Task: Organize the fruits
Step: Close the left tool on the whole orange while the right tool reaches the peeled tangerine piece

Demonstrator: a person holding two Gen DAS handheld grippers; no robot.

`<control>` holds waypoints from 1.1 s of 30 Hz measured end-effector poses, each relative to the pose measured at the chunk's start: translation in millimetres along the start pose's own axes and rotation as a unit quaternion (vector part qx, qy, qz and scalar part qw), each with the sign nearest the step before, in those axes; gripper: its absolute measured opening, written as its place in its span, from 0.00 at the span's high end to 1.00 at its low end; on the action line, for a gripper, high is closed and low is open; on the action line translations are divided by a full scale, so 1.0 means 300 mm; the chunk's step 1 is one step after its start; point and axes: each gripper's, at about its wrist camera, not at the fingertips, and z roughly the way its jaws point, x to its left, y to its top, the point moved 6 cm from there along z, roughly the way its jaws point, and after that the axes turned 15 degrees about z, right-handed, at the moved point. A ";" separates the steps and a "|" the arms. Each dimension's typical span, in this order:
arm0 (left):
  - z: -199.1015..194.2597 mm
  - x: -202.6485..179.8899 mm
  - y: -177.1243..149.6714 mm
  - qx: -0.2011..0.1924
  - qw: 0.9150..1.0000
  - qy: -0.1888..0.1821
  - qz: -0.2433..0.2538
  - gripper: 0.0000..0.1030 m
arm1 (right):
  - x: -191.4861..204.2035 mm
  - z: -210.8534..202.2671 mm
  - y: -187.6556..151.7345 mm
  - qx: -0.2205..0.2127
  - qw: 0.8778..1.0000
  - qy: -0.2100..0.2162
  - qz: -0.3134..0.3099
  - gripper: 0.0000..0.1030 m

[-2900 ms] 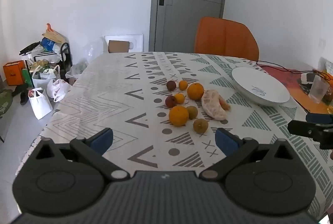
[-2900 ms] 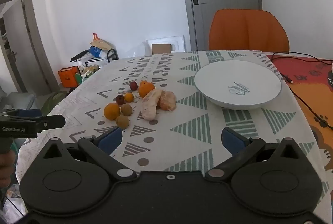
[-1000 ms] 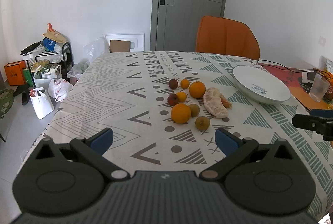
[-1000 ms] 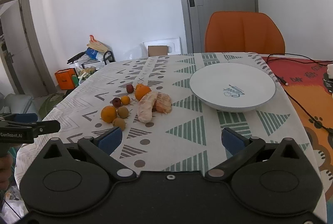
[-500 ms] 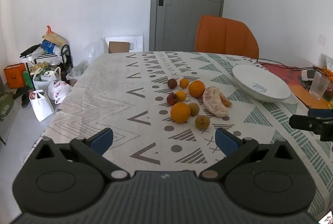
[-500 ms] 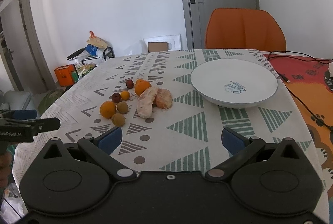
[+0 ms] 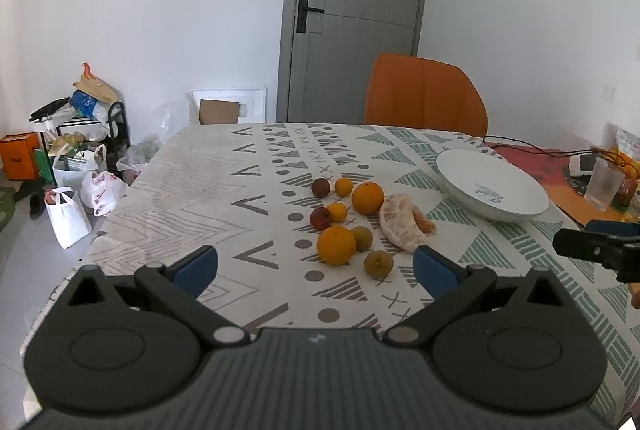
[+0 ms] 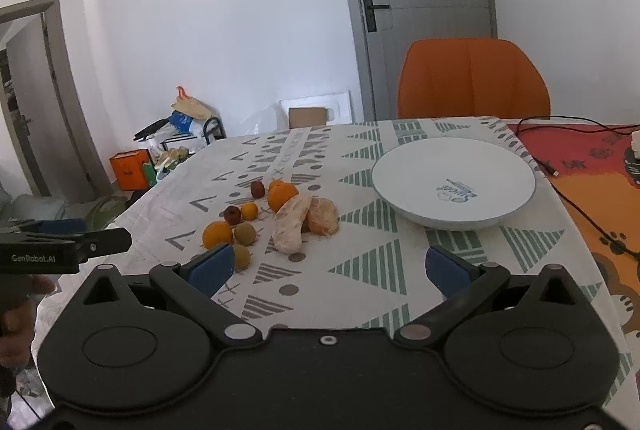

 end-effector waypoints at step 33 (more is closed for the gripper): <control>0.285 0.011 -0.035 0.039 0.998 -0.040 -0.030 0.45 | -0.024 0.246 -0.044 0.037 0.999 -0.002 -0.013 0.20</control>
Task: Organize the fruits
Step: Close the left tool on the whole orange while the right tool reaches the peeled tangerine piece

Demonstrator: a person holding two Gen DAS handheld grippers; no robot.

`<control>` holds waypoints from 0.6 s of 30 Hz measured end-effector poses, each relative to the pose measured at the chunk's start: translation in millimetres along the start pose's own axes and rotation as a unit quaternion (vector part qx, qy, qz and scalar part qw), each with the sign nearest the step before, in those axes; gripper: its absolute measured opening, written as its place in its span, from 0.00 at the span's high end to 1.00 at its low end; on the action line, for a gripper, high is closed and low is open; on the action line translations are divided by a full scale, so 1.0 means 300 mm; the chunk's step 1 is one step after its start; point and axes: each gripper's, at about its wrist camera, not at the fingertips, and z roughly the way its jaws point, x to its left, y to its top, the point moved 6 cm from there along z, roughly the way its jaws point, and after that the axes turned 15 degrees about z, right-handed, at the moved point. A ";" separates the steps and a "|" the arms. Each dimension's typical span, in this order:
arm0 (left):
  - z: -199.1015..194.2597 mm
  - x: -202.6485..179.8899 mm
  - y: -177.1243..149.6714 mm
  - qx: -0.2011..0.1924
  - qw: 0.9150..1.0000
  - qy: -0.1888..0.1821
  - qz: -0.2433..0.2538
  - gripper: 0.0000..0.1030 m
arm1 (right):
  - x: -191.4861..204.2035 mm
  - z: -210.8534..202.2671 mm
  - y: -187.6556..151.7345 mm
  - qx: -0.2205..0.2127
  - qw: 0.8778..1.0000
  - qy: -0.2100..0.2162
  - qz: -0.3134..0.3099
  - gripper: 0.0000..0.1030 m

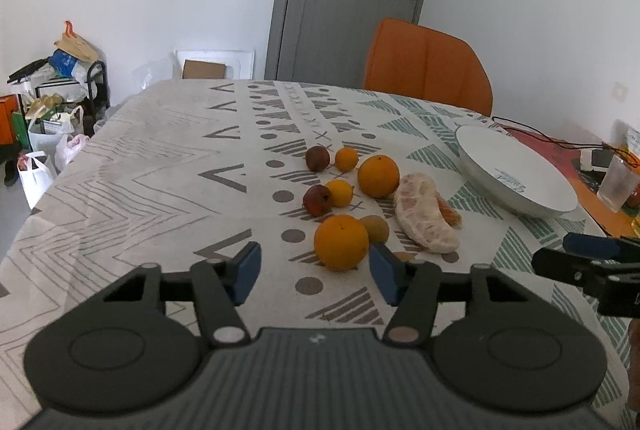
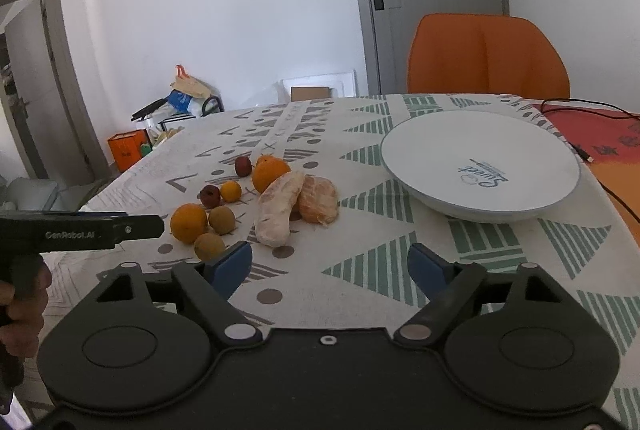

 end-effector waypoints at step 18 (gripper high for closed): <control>0.151 -0.017 0.012 0.021 0.999 -0.049 0.003 0.65 | 0.064 0.138 0.013 0.026 1.000 0.005 0.005 0.35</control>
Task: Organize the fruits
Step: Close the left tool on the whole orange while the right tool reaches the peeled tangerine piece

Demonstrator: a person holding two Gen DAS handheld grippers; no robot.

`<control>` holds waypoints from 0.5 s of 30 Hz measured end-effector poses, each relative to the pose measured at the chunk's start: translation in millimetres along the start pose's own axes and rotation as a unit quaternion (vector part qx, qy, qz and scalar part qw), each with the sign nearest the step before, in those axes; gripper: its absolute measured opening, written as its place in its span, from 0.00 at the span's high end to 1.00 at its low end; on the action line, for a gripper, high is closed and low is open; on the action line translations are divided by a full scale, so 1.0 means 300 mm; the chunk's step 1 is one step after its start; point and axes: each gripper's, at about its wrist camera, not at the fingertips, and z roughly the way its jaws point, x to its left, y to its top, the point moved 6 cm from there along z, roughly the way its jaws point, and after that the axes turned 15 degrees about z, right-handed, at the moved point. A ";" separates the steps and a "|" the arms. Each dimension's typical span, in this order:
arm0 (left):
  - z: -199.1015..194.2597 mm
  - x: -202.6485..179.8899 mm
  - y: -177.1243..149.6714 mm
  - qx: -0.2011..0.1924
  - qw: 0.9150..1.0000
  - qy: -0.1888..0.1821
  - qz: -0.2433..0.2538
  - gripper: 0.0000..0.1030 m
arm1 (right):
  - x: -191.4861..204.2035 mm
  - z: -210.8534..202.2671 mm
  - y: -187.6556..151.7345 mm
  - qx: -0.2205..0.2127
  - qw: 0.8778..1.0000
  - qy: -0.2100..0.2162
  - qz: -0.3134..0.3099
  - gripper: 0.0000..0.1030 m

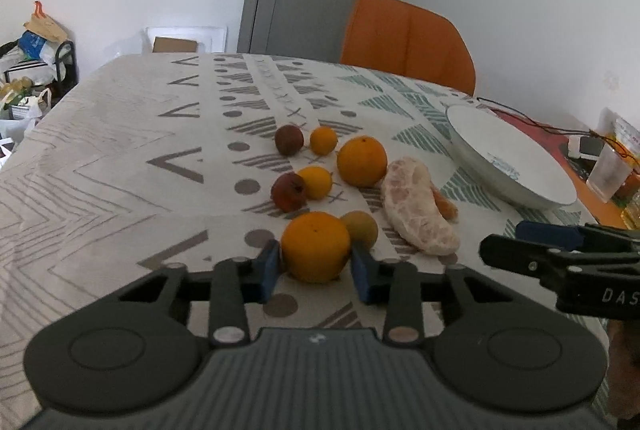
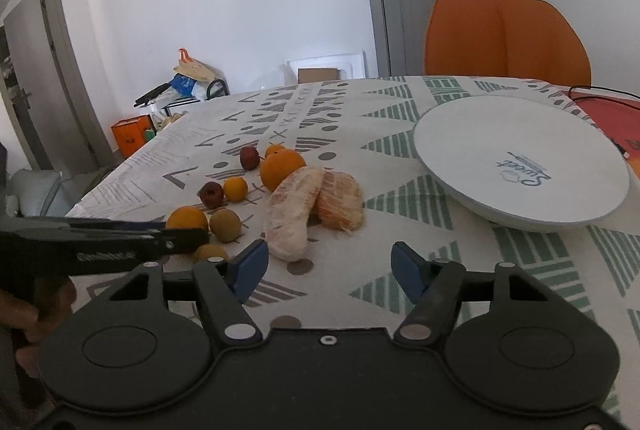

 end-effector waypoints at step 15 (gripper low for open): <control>-0.036 0.065 0.015 -0.012 1.000 0.016 -0.019 0.66 | 0.064 0.127 0.006 0.039 0.999 0.017 0.010 0.50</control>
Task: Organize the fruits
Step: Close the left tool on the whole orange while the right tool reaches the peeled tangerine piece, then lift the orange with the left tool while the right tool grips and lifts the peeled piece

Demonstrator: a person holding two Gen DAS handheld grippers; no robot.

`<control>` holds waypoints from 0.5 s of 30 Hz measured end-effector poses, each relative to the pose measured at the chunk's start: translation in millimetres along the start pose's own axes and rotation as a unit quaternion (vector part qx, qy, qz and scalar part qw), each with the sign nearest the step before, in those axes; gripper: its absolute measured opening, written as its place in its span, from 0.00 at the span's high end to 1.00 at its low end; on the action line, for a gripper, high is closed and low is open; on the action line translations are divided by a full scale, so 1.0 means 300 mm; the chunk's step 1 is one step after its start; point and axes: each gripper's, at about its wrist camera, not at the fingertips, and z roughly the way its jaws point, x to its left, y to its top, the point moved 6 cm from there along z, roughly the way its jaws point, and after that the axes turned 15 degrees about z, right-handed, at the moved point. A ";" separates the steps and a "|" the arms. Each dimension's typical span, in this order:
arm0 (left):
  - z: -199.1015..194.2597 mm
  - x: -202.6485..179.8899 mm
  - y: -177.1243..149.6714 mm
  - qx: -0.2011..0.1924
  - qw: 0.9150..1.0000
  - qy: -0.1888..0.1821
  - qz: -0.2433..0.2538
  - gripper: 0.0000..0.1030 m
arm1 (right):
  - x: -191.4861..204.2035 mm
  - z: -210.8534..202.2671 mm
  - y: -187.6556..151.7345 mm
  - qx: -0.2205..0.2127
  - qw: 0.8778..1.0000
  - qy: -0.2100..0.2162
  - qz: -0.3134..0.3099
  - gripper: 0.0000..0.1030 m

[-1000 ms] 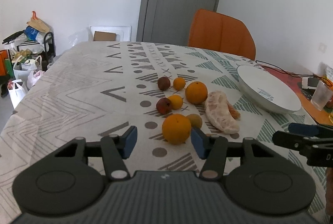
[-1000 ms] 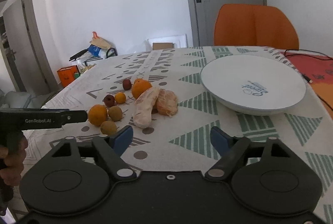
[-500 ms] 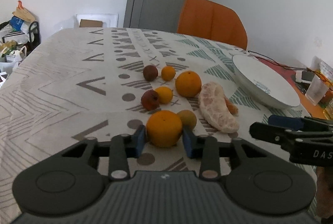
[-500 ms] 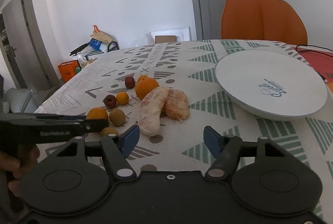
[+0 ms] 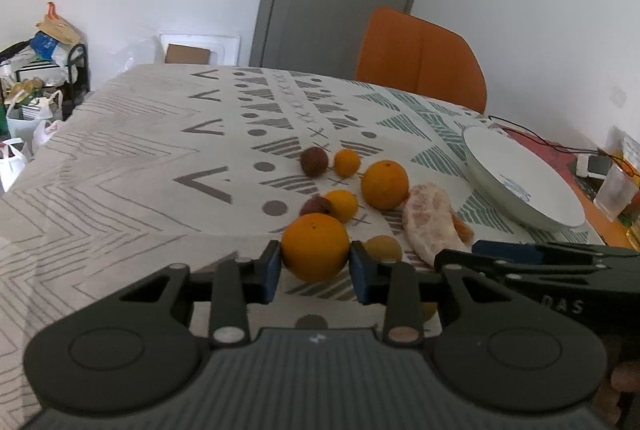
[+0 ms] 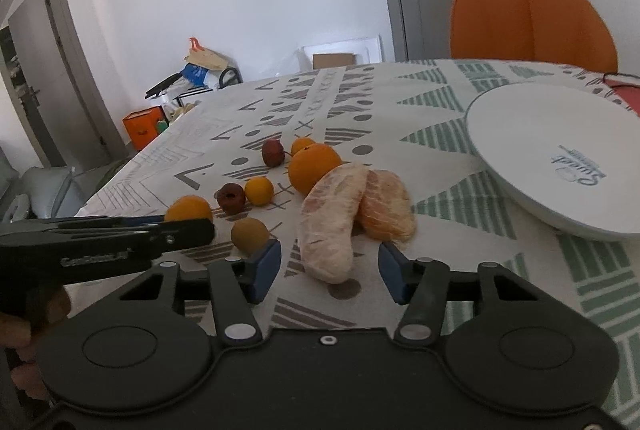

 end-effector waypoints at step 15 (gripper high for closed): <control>-0.045 0.066 -0.014 -0.006 0.999 0.030 -0.023 0.66 | 0.015 0.065 0.032 -0.002 1.000 0.006 0.001 0.61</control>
